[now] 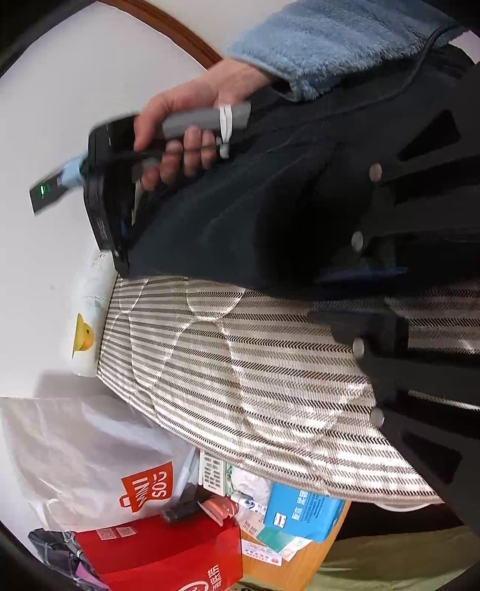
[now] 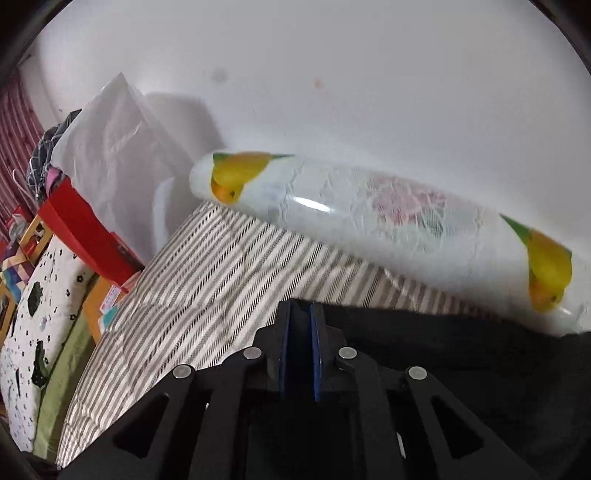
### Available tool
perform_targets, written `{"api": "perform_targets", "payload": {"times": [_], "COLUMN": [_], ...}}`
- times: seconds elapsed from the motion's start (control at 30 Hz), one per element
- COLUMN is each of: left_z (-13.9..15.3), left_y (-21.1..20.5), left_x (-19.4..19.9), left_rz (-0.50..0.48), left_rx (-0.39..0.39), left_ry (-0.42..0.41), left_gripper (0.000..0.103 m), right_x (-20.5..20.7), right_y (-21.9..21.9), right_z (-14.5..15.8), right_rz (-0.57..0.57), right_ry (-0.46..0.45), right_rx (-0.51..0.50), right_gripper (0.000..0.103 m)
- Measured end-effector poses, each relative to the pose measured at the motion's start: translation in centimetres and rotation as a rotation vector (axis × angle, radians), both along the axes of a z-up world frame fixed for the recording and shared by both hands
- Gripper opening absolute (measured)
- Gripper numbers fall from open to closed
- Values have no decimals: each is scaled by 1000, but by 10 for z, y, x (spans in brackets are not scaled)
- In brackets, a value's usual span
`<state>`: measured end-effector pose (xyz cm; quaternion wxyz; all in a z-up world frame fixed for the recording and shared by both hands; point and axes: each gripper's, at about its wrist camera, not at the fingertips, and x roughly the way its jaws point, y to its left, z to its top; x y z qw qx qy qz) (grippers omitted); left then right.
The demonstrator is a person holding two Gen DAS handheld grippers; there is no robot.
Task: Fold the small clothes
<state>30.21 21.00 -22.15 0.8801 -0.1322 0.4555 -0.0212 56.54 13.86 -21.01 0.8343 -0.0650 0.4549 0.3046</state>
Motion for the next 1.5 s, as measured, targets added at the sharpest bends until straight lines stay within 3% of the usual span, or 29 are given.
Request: {"api": "perform_targets", "payload": {"times": [0.1, 0.17, 0.33, 0.43, 0.57, 0.63, 0.7, 0.87, 0.93, 1.03, 1.13, 1.3, 1.5], "left_z": [7, 16, 35, 36, 17, 4, -2, 11, 18, 30, 38, 47, 45], "left_y": [4, 8, 3, -10, -31, -40, -43, -45, -50, -64, -78, -105, -141], "left_x": [-5, -9, 2, 17, 30, 28, 25, 25, 21, 11, 5, 2, 9], "left_rz": [37, 51, 27, -15, -22, -11, -5, 13, 9, -14, -36, -51, -73], "left_rx": [39, 37, 19, 23, 115, 212, 246, 224, 224, 239, 230, 212, 173], "left_ry": [-22, -52, -93, -102, -37, -11, -13, 9, 4, -14, -31, -46, -44], "left_gripper": [39, 50, 51, 51, 51, 51, 52, 52, 52, 54, 67, 67, 67], "right_x": [-6, -19, -60, -88, -135, -158, -176, -205, -210, -217, -227, -241, -267], "right_y": [-16, -39, -117, -182, -271, -309, -333, -377, -380, -387, -420, -516, -648], "right_z": [18, 36, 63, 64, 46, 31, 20, -11, -15, -4, 20, 30, 14], "right_rz": [-14, -27, -67, -135, -263, -320, -362, -423, -434, -430, -494, -697, -940], "right_ry": [8, -30, -134, -130, -118, -86, -58, -12, -37, -45, -116, -95, -21], "right_rx": [13, -4, -81, -111, -194, -242, -258, -289, -269, -249, -207, -182, -157], "right_gripper": [32, 37, 38, 38, 38, 38, 38, 38, 40, 40, 45, 54, 59]}}
